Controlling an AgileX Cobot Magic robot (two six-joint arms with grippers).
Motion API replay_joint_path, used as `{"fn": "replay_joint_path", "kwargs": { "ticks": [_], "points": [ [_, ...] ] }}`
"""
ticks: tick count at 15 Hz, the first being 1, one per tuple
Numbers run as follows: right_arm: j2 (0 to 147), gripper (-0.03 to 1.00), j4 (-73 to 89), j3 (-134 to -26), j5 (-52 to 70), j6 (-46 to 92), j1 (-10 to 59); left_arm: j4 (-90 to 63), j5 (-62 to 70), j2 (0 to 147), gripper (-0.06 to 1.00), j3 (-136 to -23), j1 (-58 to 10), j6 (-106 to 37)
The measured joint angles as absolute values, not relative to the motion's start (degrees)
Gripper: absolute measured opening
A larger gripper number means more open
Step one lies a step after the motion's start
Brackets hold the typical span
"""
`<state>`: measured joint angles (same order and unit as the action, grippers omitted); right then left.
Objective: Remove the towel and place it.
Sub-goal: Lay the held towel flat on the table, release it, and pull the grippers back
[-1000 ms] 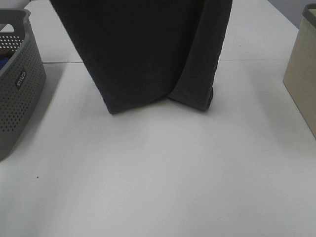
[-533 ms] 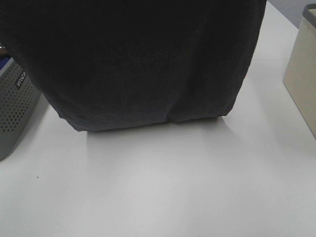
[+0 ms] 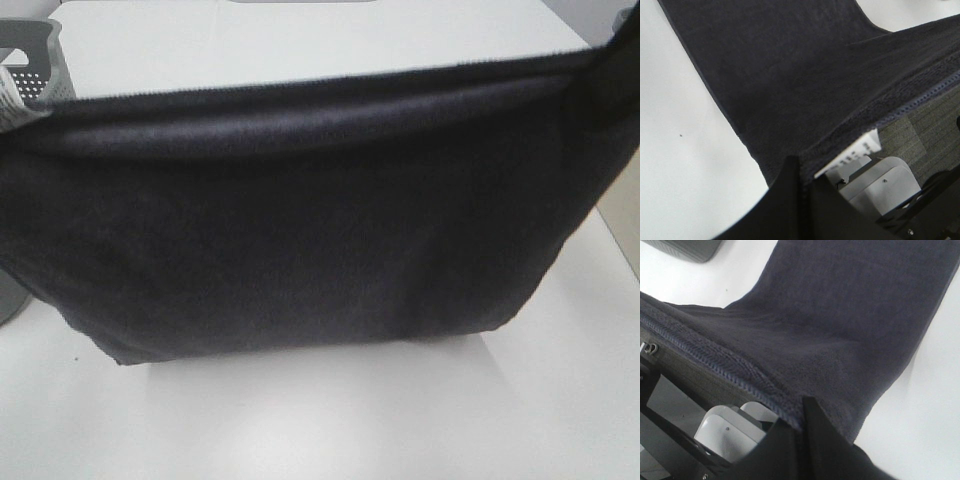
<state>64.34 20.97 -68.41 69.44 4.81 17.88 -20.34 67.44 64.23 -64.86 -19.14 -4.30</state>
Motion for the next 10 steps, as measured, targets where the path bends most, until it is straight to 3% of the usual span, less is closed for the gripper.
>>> {"fn": "replay_joint_path", "kwargs": {
  "ticks": [10],
  "points": [
    [63.03,0.01,24.35,-42.69,65.83,4.81,17.88,-26.36,67.21,65.15,0.0,-45.49,-19.31,-5.33]
  ]
}}
